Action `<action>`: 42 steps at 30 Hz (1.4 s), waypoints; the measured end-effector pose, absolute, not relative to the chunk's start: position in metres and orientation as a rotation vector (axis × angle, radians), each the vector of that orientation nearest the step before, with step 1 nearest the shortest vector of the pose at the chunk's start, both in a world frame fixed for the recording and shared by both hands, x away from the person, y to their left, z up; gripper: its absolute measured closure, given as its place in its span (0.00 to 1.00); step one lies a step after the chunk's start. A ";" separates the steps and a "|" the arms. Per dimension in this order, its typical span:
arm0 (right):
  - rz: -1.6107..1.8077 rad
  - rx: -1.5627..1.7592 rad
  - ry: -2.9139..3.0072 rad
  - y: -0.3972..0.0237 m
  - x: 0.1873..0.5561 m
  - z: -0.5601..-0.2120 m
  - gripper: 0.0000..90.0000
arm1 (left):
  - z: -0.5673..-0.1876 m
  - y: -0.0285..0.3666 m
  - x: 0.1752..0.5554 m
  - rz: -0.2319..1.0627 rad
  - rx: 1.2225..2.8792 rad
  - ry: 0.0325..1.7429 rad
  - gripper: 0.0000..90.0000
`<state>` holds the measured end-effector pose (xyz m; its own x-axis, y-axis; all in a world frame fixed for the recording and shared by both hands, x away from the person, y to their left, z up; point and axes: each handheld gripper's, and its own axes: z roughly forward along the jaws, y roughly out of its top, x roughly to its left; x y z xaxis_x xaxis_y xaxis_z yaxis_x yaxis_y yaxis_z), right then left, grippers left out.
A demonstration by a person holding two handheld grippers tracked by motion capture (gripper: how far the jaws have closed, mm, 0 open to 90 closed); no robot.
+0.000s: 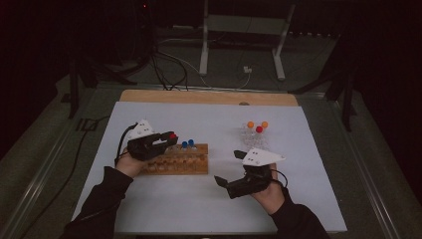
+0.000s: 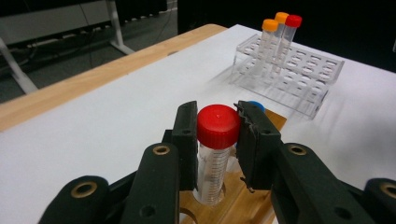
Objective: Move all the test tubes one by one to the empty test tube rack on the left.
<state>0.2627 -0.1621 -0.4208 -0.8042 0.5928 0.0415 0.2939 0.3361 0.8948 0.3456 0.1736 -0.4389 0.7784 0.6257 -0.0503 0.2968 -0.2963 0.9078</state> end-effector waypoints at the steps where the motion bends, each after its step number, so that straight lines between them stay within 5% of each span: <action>1: 1.455 0.792 2.313 -0.162 0.263 -0.421 0.00 | -0.440 0.173 0.346 0.382 1.899 0.702 0.80; 37: 1.465 0.789 2.310 -0.165 0.262 -0.418 0.00 | -0.451 0.177 0.342 0.383 1.908 0.722 0.79; 42: 1.458 0.792 2.290 -0.169 0.264 -0.415 0.00 | -0.451 0.175 0.341 0.333 1.922 0.703 0.68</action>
